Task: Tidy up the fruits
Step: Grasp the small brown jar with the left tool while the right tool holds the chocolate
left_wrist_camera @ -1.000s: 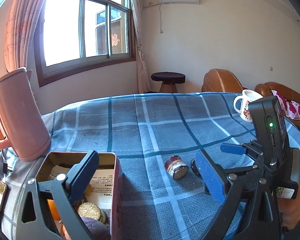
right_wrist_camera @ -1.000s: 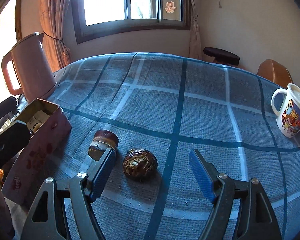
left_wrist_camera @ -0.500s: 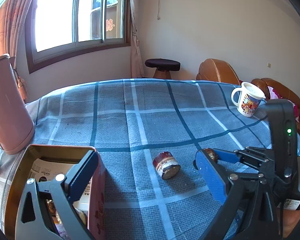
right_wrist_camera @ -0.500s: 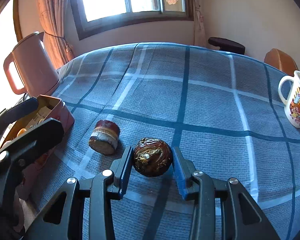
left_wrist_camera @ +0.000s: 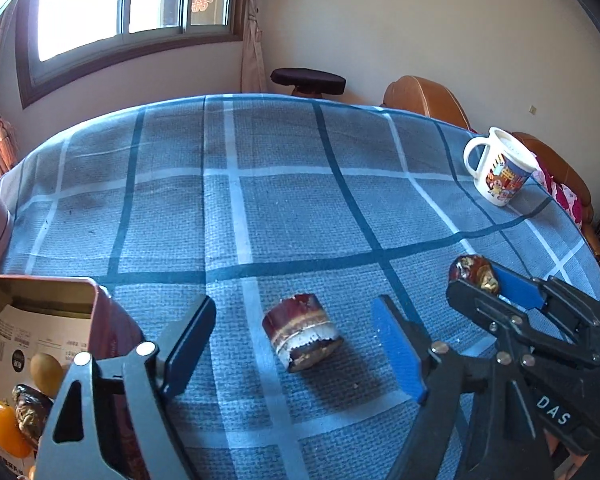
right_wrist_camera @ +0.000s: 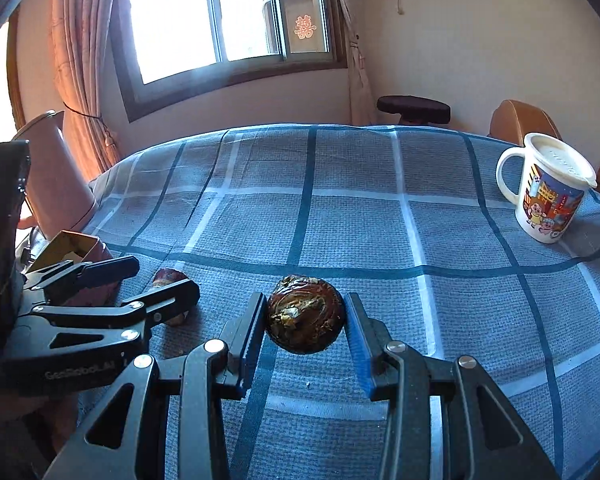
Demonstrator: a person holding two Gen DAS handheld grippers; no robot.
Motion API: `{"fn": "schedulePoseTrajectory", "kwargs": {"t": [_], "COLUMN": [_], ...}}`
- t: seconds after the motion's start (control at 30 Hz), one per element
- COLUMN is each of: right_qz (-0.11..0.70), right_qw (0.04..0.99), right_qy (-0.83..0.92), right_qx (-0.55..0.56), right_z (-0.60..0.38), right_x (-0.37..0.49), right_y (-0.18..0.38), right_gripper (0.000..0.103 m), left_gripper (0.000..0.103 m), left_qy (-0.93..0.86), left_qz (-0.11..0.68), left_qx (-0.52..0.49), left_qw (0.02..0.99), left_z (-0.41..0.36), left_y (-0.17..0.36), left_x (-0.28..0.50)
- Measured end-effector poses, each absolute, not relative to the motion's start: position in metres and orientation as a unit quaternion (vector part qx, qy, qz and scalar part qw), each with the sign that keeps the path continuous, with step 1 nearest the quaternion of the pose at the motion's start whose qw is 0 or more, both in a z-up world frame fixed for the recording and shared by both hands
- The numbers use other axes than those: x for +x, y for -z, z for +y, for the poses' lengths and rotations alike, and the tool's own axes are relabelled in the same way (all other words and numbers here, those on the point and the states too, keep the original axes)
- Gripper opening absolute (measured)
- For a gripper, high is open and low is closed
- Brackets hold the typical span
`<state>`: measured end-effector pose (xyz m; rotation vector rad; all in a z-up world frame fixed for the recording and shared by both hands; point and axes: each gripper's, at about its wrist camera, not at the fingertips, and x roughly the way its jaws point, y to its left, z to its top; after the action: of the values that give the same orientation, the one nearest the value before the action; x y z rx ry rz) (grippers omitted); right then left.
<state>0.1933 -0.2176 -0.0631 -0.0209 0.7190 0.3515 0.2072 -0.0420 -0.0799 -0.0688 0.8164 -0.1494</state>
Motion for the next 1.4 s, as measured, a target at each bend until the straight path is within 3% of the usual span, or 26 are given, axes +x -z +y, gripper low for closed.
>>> {"fn": "schedulePoseTrajectory", "kwargs": {"t": [0.17,0.33,1.4], "right_qz": [0.354,0.355,0.278], "right_qw": [0.919,0.916,0.939], "right_qy": [-0.175,-0.186,-0.2], "right_qx": [-0.016,-0.027,-0.037], "right_z": [-0.213,-0.207,-0.207], "right_x": [0.195,0.194,0.168], "right_y": [0.065,0.066,0.049], "right_gripper": [0.041,0.041,0.041], "left_gripper": [0.068,0.045,0.045], "left_qy": [0.085,0.103,0.111], "left_qz": [0.414,0.425,0.344], "left_qx": [-0.036,-0.049,-0.046], "left_qw": [0.906,0.898,0.931], "left_z": [-0.043,-0.042,-0.037], "left_y": [0.089,0.093,0.069], "left_x": [0.213,0.217,0.184]}}
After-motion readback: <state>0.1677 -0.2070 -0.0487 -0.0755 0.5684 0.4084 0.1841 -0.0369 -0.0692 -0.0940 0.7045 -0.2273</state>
